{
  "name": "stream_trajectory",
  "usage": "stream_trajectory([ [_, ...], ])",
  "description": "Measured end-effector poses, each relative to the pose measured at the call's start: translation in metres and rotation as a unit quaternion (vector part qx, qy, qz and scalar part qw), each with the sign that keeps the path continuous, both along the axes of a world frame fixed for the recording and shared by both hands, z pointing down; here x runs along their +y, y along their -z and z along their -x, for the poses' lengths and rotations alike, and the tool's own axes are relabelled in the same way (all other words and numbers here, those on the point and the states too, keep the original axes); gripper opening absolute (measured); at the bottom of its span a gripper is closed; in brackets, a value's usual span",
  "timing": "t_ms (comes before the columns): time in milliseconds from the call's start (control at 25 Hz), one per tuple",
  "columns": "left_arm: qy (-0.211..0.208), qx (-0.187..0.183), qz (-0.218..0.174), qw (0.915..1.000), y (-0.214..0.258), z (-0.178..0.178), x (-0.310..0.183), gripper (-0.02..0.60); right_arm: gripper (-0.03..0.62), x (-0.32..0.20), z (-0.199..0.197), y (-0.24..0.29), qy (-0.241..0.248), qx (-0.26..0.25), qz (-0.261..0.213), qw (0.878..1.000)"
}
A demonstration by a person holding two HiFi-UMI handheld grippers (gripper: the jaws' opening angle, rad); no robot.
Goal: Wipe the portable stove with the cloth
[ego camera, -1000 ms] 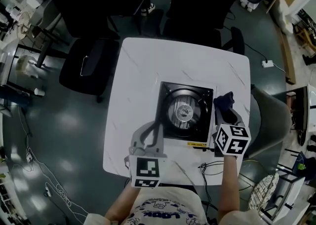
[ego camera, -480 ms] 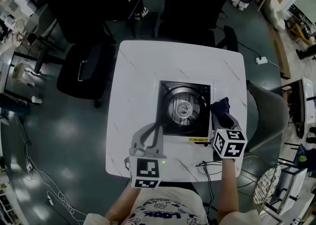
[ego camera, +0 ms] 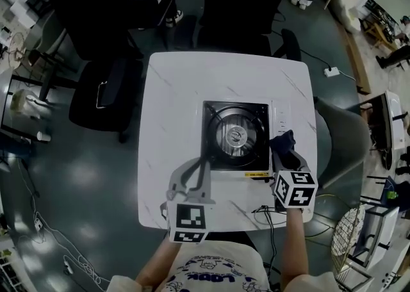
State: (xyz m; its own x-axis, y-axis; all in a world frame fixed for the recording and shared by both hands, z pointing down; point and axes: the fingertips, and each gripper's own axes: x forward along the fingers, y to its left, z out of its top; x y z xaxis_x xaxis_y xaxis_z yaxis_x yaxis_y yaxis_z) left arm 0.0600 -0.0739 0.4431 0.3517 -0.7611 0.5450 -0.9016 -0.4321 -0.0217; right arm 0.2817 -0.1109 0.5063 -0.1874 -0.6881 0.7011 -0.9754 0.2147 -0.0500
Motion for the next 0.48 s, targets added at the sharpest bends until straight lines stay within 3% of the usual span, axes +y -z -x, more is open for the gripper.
stream_trajectory([
  [480, -0.023, 0.007, -0.002, 0.9997, 0.004, 0.001, 0.008, 0.031, 0.110, 0.041, -0.003, 0.000, -0.035, 0.000, 0.015, 0.999],
])
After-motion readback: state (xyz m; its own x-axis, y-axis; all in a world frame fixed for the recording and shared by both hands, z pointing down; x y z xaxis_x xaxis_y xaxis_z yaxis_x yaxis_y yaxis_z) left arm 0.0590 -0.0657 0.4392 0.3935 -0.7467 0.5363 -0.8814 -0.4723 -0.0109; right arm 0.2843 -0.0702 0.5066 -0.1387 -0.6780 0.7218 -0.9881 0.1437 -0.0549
